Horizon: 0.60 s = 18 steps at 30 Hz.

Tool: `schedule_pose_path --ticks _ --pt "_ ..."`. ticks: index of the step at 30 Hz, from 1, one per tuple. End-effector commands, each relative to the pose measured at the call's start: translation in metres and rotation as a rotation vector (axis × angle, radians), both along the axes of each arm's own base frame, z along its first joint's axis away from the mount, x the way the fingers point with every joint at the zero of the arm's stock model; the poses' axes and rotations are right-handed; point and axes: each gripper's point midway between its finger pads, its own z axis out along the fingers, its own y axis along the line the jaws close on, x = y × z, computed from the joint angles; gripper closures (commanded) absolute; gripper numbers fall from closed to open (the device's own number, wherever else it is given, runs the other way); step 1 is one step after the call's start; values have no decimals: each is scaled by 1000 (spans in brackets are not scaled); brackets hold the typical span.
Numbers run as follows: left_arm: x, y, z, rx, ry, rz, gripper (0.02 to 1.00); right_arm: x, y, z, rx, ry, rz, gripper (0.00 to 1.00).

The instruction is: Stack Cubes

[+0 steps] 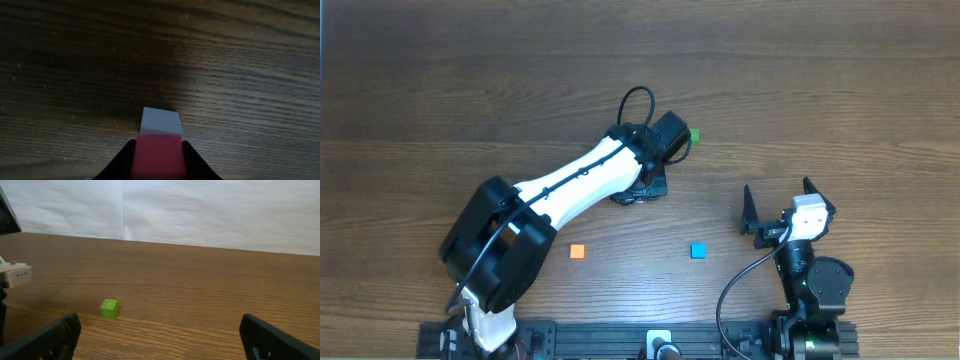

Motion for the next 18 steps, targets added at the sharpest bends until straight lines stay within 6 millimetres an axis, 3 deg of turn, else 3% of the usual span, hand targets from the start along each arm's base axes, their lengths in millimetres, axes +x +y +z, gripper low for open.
schedule_pose_path --ticks 1,18 --pt "3 5 11 0 -33 11 976 0 2 -2 -4 1 8 7" --pt "6 5 10 2 -45 13 974 0 2 -2 -4 1 8 9"
